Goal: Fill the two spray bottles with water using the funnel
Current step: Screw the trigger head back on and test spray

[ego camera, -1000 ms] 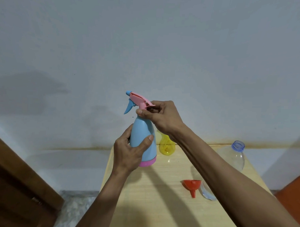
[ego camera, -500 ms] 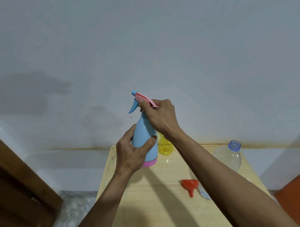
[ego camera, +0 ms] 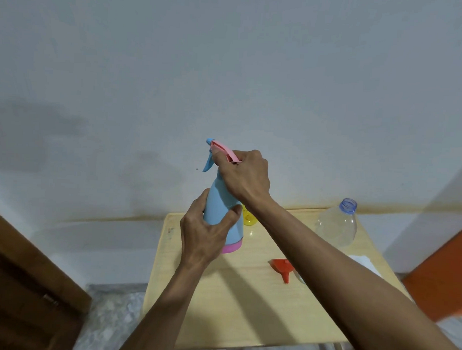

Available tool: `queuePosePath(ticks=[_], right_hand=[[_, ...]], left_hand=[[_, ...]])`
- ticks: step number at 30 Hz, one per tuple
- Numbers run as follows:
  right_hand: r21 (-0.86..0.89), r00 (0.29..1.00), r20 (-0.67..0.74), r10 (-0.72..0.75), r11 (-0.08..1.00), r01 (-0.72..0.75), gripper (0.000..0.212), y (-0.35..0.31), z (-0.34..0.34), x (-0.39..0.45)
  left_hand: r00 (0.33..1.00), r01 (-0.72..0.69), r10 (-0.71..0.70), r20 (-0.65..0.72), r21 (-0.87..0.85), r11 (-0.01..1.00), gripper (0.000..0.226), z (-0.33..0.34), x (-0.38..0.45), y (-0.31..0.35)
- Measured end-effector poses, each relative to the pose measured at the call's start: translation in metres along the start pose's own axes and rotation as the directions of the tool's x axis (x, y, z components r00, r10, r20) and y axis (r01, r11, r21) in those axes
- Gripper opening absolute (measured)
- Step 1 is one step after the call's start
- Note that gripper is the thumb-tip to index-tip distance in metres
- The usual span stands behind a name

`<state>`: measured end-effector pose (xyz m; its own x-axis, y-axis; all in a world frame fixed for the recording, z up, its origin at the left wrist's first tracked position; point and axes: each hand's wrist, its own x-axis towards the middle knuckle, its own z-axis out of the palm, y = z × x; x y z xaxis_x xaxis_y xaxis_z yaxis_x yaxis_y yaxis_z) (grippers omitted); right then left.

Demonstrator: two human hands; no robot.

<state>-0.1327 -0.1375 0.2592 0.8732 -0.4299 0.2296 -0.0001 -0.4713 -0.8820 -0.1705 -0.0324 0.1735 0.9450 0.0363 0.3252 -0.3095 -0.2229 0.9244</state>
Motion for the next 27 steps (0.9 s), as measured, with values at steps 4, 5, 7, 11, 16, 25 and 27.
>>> queuePosePath(ticks=[4, 5, 7, 11, 16, 25, 27], right_hand=[[0.043, 0.996, 0.083, -0.022, 0.999, 0.018, 0.053, 0.005, -0.005, -0.014], [0.061, 0.993, 0.117, -0.021, 0.998, 0.014, 0.051, 0.005, -0.009, -0.018], [0.083, 0.981, 0.192, -0.014, 0.997, -0.002, 0.054, 0.005, -0.017, -0.026], [0.121, 0.949, 0.314, -0.006, 0.992, -0.034, 0.064, 0.007, -0.031, -0.046], [0.228, 0.954, 0.299, -0.018, 0.972, -0.053, 0.05, 0.01, -0.057, -0.082], [0.313, 0.995, 0.069, 0.068, 0.946, -0.086, 0.049, 0.058, -0.144, -0.181], [0.32, 0.992, 0.056, 0.112, 0.939, -0.125, 0.048, 0.07, -0.163, -0.206]], left_hand=[[0.997, 0.052, -0.049, 0.065, -0.044, 0.998, 0.064, -0.005, -0.016, -0.001], [0.996, 0.051, -0.047, 0.082, -0.057, 0.997, 0.06, -0.007, -0.021, 0.0], [0.993, 0.042, -0.034, 0.113, -0.066, 0.997, 0.058, -0.011, -0.031, 0.004], [0.987, 0.056, -0.043, 0.153, -0.081, 0.995, 0.053, -0.014, -0.054, 0.014], [0.984, 0.063, -0.046, 0.174, -0.096, 0.993, 0.059, -0.009, -0.094, 0.03], [0.98, 0.166, -0.159, 0.124, -0.053, 0.985, 0.044, 0.006, -0.22, 0.046], [0.976, 0.197, -0.196, 0.092, -0.002, 0.98, 0.042, 0.0, -0.25, 0.045]])
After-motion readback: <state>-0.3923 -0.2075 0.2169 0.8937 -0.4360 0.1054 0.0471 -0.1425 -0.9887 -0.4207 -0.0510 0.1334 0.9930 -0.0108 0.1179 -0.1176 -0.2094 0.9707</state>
